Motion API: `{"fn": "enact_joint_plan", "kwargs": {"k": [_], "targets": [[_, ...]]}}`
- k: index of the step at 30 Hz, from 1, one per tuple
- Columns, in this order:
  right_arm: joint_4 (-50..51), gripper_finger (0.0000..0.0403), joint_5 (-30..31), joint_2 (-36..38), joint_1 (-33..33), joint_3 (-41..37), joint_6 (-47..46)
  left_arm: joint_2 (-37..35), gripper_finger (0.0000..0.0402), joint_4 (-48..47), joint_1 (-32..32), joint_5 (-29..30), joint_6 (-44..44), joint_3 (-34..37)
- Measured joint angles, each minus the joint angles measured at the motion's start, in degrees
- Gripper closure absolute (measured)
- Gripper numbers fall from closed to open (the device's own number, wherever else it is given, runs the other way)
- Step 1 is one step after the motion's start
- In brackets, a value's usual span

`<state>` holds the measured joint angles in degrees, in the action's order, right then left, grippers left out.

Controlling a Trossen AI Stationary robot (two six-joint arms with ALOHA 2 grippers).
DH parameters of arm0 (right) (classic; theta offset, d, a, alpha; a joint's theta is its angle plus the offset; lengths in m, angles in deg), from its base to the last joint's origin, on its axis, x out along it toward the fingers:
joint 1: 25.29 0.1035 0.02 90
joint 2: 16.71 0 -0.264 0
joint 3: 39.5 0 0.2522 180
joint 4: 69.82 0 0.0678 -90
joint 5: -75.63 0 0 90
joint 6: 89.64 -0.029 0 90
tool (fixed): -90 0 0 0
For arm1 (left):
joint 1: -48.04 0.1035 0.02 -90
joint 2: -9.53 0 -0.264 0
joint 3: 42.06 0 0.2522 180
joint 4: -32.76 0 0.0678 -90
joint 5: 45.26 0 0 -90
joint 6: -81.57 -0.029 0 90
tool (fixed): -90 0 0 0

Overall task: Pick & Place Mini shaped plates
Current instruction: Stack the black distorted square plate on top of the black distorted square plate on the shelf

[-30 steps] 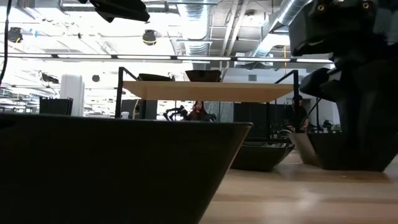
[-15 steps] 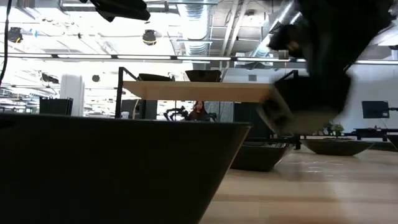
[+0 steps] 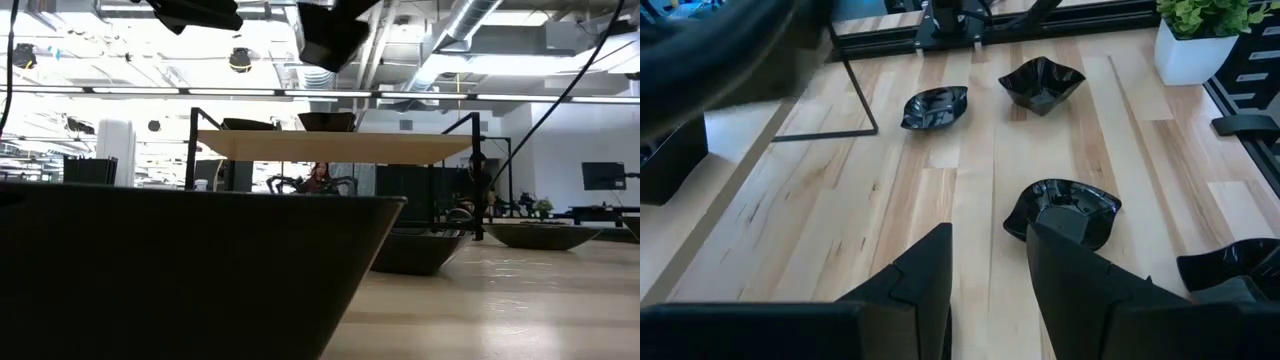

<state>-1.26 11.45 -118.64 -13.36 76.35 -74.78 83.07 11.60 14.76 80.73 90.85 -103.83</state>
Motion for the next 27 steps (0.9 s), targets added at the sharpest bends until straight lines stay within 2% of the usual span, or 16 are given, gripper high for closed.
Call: {"fn": "enact_joint_plan", "kwargs": {"k": [7,11,14,21,27], "targets": [[-0.8,0.0398,-2.0,-0.5,-11.4,0.8,1.8,0.0,0.0268,0.0,0.0,0.0,0.0,0.0],[-1.4,0.0398,-8.4,-0.5,-16.0,0.8,1.7,0.0,0.0268,0.0,0.0,0.0,0.0,0.0],[-1.2,0.0397,-10.5,-0.5,-17.5,0.8,1.7,0.0,0.0268,0.0,0.0,0.0,-0.3,0.0],[-1.4,0.0395,-10.4,-1.0,-19.4,0.8,1.8,0.0,0.0268,0.5,0.0,0.0,-1.8,0.0],[-1.6,0.0363,-10.4,-2.2,-19.6,0.9,2.2,0.0,0.0268,0.7,0.0,0.0,-2.0,0.0]]}}
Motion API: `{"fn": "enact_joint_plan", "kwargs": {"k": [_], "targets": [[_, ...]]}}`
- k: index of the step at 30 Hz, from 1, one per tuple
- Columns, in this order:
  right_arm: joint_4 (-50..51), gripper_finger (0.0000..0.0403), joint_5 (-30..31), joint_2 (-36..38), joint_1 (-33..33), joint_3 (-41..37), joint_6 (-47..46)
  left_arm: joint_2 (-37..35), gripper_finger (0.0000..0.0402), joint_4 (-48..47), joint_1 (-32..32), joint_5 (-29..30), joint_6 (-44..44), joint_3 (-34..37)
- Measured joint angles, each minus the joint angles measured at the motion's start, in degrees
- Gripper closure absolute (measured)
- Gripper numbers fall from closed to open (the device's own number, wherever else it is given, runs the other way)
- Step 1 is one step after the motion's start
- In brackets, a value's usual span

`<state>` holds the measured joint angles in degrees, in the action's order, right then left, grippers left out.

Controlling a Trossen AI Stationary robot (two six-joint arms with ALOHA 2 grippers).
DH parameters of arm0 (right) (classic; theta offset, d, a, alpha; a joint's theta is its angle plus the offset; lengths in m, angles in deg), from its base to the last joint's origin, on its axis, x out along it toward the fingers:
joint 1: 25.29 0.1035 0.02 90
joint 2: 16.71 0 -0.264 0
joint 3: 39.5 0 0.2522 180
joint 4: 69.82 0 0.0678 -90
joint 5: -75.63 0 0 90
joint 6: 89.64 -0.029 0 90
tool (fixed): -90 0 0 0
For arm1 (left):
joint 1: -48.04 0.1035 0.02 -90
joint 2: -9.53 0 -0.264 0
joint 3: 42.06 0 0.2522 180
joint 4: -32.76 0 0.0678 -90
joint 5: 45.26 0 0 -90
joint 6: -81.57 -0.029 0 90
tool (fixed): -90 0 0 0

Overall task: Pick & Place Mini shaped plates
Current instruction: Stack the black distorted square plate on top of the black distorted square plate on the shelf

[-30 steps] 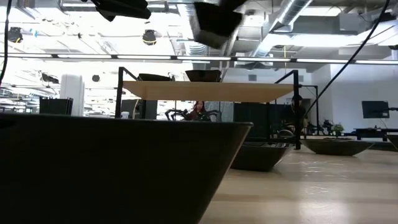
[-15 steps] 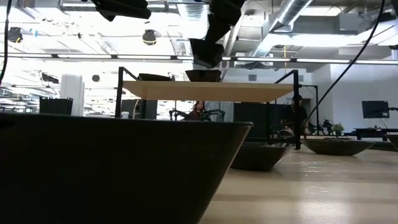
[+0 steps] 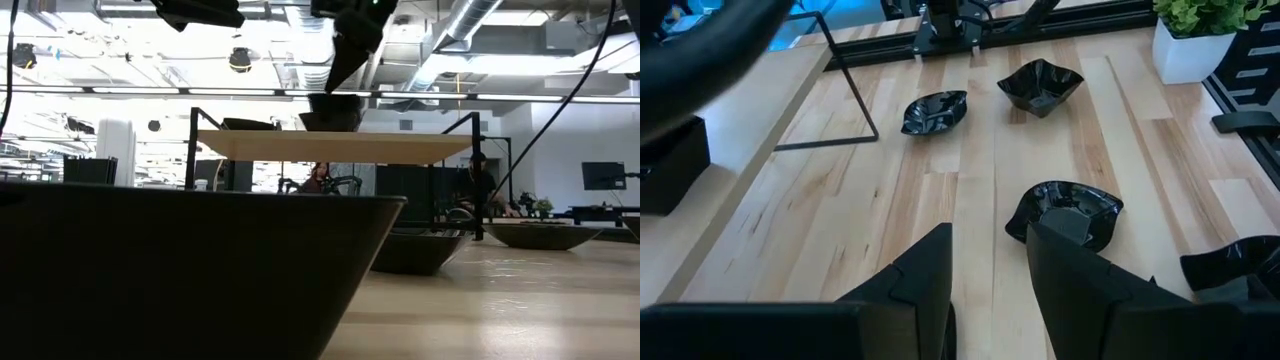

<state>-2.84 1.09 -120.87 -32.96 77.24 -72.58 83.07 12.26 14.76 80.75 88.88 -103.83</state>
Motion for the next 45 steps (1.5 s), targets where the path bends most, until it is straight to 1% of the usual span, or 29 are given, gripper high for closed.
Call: {"fn": "enact_joint_plan", "kwargs": {"k": [6,12,15,19,23,25,28,32,36,40,45], "targets": [[-0.4,0.0326,0.0,-1.0,0.6,-0.2,-1.0,0.0,0.0268,0.0,0.0,0.0,0.0,0.0],[0.4,0.0315,0.0,0.9,4.1,-0.1,-0.8,0.0,0.0268,0.1,0.0,0.0,0.0,0.0],[3.2,0.0315,0.1,3.4,7.1,-0.1,-3.5,0.0,0.0268,0.2,0.0,0.0,0.0,0.0],[10.4,0.0315,0.0,7.4,12.2,-0.1,-8.0,0.0,0.0268,0.2,0.0,0.0,0.0,0.0],[16.0,0.0315,0.0,10.8,17.0,-0.4,-19.1,0.0,0.0268,0.3,0.0,0.0,0.0,0.0],[16.1,0.0315,0.0,12.5,19.5,-2.9,-24.3,0.0,0.0268,0.3,0.0,0.0,0.0,0.0],[15.2,0.0315,-0.1,15.1,23.4,-9.7,-33.3,0.0,0.0268,0.3,0.0,0.0,0.1,0.0],[15.1,0.0315,-0.8,19.1,29.0,-22.2,-48.5,0.0,0.0268,0.3,0.0,0.0,0.2,0.0],[12.6,0.0315,-5.0,21.8,35.2,-32.7,-64.1,0.0,0.0268,0.3,0.0,0.0,0.2,0.0],[8.5,0.0315,-6.9,21.6,41.7,-38.9,-79.4,0.0,0.0268,0.4,0.0,0.0,0.2,0.0],[7.1,0.0315,-7.6,17.1,47.3,-39.7,-89.7,0.0,0.0268,0.5,0.0,0.0,0.2,0.0]]}}
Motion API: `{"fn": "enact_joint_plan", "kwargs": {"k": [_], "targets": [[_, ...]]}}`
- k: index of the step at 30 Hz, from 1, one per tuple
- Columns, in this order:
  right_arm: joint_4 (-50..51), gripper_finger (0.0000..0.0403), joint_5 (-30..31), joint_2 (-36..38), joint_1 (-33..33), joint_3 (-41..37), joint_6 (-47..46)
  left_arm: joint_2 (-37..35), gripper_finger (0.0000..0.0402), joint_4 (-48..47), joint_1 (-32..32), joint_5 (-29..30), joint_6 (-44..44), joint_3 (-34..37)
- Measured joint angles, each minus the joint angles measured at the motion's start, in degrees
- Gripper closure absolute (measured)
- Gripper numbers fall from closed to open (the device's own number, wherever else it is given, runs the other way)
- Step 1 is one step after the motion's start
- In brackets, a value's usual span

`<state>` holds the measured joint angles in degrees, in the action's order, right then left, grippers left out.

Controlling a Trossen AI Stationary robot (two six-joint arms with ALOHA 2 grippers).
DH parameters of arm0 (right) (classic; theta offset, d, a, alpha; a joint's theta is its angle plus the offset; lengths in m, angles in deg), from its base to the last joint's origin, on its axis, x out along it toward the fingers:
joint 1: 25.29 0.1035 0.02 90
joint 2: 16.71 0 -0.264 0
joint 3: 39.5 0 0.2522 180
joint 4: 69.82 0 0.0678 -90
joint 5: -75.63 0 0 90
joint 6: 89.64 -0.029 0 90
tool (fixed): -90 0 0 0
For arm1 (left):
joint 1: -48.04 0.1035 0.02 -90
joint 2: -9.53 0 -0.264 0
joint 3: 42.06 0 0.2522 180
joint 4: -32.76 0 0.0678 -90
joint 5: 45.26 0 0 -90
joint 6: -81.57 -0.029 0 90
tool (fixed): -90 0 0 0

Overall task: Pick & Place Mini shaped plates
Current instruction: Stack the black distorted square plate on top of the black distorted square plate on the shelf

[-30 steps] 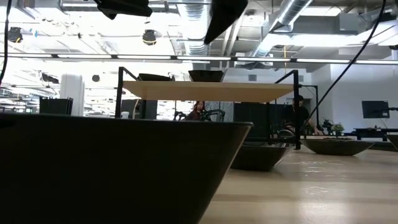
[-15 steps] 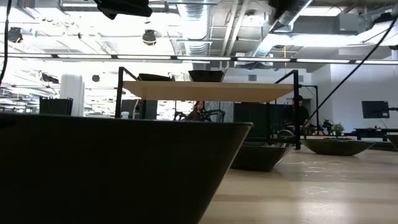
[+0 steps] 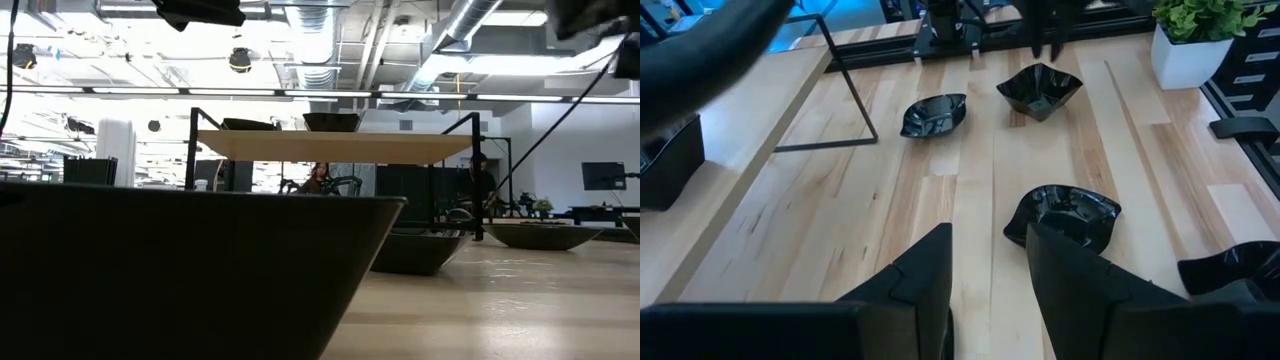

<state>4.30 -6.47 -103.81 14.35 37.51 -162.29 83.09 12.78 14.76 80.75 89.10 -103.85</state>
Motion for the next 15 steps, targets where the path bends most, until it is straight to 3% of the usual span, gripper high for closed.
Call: {"fn": "enact_joint_plan", "kwargs": {"k": [6,15], "targets": [[-5.0,0.0315,-2.6,-7.3,1.8,0.0,-2.0,0.0,0.0268,0.3,0.1,0.0,0.0,0.0],[-4.4,0.0315,-6.4,-13.0,-1.2,1.4,-0.9,0.0,0.0268,0.3,0.3,0.0,0.0,0.0]]}}
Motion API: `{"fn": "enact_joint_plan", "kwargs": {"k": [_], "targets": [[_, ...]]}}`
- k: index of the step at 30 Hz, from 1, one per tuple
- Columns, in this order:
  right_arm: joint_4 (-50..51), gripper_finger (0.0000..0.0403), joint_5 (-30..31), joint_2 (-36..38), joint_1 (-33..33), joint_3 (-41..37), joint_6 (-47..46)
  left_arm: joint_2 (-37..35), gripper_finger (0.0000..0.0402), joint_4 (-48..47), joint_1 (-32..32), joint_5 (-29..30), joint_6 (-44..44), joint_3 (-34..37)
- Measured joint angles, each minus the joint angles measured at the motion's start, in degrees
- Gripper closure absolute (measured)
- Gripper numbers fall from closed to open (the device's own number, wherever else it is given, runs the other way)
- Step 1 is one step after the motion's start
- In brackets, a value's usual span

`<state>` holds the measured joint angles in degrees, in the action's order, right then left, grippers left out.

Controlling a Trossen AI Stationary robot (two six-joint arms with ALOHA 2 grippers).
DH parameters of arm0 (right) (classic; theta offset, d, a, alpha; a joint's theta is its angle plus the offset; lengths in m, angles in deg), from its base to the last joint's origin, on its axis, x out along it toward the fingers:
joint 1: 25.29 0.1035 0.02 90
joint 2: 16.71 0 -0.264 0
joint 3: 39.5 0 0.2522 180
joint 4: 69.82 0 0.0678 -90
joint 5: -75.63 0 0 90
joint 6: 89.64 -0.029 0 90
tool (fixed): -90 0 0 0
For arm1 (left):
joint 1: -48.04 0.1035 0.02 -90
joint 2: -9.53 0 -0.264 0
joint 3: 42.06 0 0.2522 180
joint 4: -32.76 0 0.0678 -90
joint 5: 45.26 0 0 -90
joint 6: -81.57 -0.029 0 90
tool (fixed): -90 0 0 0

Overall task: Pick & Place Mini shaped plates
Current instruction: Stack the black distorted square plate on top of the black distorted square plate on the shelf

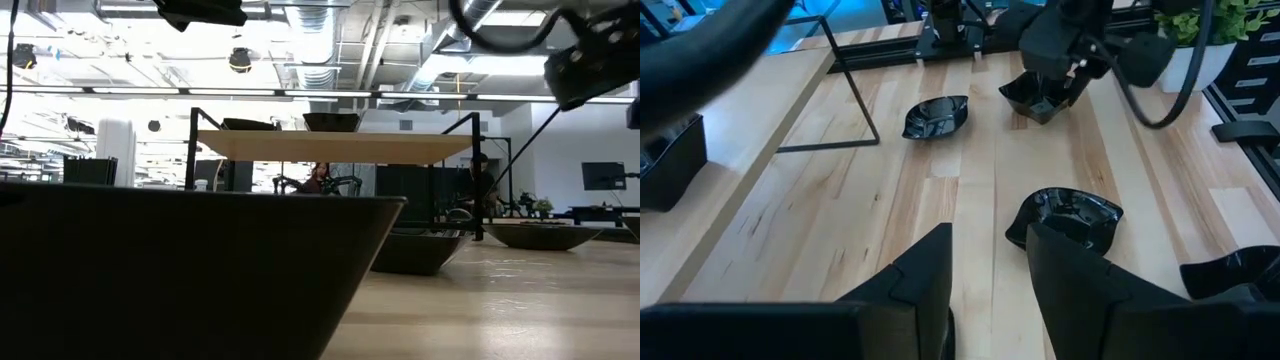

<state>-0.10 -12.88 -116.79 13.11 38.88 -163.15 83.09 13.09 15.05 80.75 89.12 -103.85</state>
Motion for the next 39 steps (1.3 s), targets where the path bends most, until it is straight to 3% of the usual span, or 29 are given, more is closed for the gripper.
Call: {"fn": "enact_joint_plan", "kwargs": {"k": [9,17,24,30,33,36,39], "targets": [[0.0,0.0323,2.5,-1.9,-1.3,0.0,5.2,0.0,0.0268,0.2,0.0,0.0,0.2,0.0],[-1.2,0.0396,0.2,-1.6,-1.3,0.4,11.3,0.0,0.0268,0.4,0.0,0.0,0.2,0.0],[-0.3,0.0398,1.3,-1.6,-1.4,10.2,22.9,0.0,0.0268,0.5,0.0,0.0,0.2,0.0],[-0.4,0.0394,14.9,-1.6,-1.5,23.8,45.6,0.0,0.0268,0.8,0.0,0.0,-0.1,0.0],[-0.2,0.04,24.9,-1.6,-2.0,29.5,60.8,0.0,0.0268,0.8,0.0,0.0,-0.2,0.0],[-0.4,0.0398,36.1,-1.6,-4.1,33.6,74.0,0.0,0.0268,0.9,0.0,0.0,-0.2,0.0],[-0.4,0.0398,42.4,-1.6,-8.3,36.3,84.4,0.0,0.0268,0.9,0.0,0.0,-0.2,0.0]]}}
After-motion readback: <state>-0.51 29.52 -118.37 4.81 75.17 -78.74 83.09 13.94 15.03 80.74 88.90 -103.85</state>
